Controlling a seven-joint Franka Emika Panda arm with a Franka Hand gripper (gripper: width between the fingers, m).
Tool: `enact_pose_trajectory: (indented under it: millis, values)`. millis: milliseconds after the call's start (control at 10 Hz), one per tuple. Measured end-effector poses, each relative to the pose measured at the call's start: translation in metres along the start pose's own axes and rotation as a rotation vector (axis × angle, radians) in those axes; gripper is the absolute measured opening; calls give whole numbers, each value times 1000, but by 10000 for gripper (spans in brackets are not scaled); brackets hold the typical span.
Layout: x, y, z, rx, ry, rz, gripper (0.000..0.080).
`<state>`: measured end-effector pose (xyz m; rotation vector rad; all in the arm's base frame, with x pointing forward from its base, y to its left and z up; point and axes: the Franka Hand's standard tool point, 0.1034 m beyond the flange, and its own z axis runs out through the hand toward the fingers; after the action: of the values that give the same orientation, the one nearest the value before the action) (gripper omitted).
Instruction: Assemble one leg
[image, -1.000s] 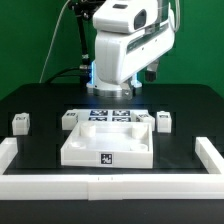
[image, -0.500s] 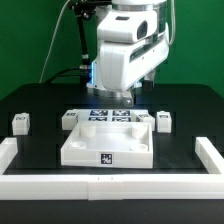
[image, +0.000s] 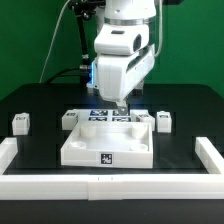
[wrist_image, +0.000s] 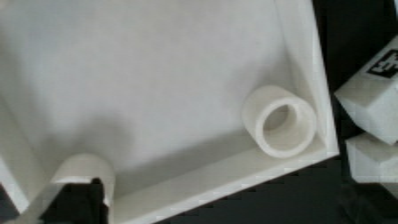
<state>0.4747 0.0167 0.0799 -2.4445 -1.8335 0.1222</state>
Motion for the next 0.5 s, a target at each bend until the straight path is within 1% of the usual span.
enact_pose_trajectory:
  millis: [500]
  values:
    - [0, -1, 2, 6, 0, 22, 650]
